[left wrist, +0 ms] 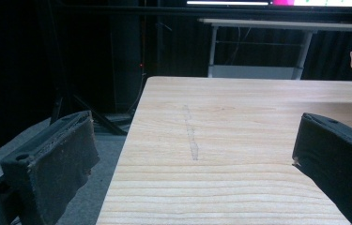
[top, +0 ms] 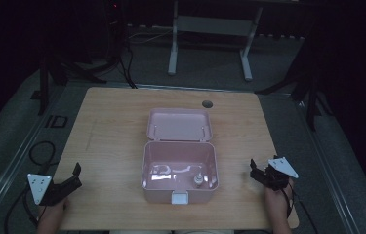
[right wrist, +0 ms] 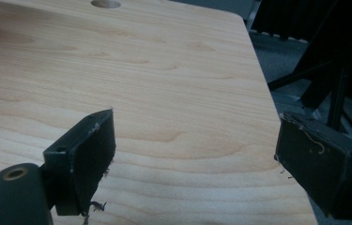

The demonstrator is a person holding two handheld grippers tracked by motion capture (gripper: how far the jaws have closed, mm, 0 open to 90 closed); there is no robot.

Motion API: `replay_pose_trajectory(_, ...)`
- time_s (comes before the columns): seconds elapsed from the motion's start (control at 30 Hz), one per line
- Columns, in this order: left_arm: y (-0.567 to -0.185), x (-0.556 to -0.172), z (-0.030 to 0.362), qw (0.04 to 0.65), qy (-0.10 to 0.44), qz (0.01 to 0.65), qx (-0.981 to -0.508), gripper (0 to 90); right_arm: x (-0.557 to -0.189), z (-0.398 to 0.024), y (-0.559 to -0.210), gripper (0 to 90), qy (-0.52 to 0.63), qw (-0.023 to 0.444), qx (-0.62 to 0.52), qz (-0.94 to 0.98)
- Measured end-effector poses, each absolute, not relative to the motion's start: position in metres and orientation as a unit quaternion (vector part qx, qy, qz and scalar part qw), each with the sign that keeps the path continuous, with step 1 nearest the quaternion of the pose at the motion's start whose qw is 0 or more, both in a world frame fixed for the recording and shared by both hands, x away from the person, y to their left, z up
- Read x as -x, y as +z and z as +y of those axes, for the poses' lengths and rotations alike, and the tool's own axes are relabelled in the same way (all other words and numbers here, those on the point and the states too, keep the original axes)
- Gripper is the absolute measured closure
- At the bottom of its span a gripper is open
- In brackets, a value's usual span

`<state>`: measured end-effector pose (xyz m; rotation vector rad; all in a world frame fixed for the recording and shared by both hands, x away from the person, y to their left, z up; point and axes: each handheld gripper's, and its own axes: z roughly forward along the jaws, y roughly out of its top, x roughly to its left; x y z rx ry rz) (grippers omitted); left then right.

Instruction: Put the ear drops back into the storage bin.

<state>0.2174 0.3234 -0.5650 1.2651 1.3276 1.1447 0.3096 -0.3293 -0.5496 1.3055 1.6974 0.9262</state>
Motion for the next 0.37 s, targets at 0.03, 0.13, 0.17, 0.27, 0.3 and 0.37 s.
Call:
replay_pose_trajectory(0.03, -0.5650, -0.2174, 0.3234, 0.470, 0.467, 0.542, -0.516, 0.4, -0.3095, -0.3293, -0.5496, 12.2, 0.366, 0.393, -0.514, 0.669)
replay_pose_trajectory(0.13, -0.5650, -0.2173, 0.3234, 0.470, 0.467, 0.542, -0.516, 0.4, -0.3091, -0.3299, -0.5488, 12.2, 0.368, 0.396, -0.515, 0.666)
replay_pose_trajectory(0.17, -0.5650, -0.2173, 0.3235, 0.471, 0.467, 0.543, -0.515, 0.4, -0.3088, -0.3303, -0.5486, 12.2, 0.369, 0.398, -0.515, 0.663)
replay_pose_trajectory(0.27, -0.5649, -0.2173, 0.3238, 0.471, 0.467, 0.544, -0.515, 0.4, -0.3090, -0.3313, -0.5482, 12.2, 0.371, 0.398, -0.517, 0.661)
replay_pose_trajectory(0.3, -0.5649, -0.2173, 0.3238, 0.471, 0.467, 0.544, -0.515, 0.4, -0.3089, -0.3314, -0.5482, 12.2, 0.370, 0.399, -0.518, 0.659)
replay_pose_trajectory(0.37, -0.5649, -0.2173, 0.3238, 0.471, 0.467, 0.544, -0.515, 0.4, -0.3092, -0.3315, -0.5480, 12.2, 0.371, 0.398, -0.519, 0.659)
